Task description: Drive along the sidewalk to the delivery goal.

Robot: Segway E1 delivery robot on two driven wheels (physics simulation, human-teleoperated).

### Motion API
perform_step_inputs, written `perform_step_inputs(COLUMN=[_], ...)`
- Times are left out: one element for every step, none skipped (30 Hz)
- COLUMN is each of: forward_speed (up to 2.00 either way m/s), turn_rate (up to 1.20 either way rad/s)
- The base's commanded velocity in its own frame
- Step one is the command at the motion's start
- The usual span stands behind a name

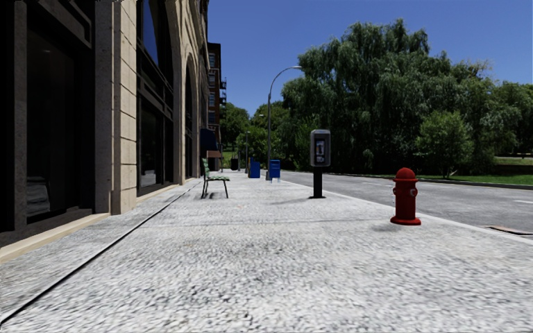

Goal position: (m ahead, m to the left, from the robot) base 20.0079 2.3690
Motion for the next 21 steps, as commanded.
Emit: perform_step_inputs(forward_speed=[2.0,2.0,2.0,2.0,2.0,2.0,2.0,2.0,2.0,2.0,2.0,2.0,2.0,2.0,2.0,2.0,2.0,2.0,2.0,2.0,2.0], turn_rate=[0.0,0.0,0.0,0.0,0.0,0.0,0.0,0.0,0.0,0.0,0.0,0.0,0.0,0.0,0.0,0.0,0.0,0.0,0.0,0.0,0.0])
